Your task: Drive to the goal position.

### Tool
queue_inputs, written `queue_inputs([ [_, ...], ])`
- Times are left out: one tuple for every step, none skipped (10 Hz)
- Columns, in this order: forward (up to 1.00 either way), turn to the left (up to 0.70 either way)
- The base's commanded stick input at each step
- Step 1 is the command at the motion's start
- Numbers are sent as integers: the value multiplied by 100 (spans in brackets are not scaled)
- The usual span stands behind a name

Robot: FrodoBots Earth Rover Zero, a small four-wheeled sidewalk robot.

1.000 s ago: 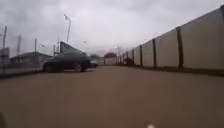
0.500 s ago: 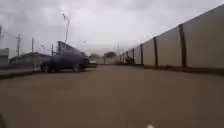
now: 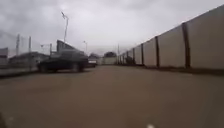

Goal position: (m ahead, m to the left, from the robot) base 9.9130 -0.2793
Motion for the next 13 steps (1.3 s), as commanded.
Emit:
queue_inputs([
  [70, 0],
  [70, 0],
  [70, 1],
  [70, 1],
  [70, 0],
  [70, 0],
  [70, 0],
  [70, 0],
  [70, 0],
  [70, 0],
  [70, 0],
  [70, 0],
  [70, 0],
])
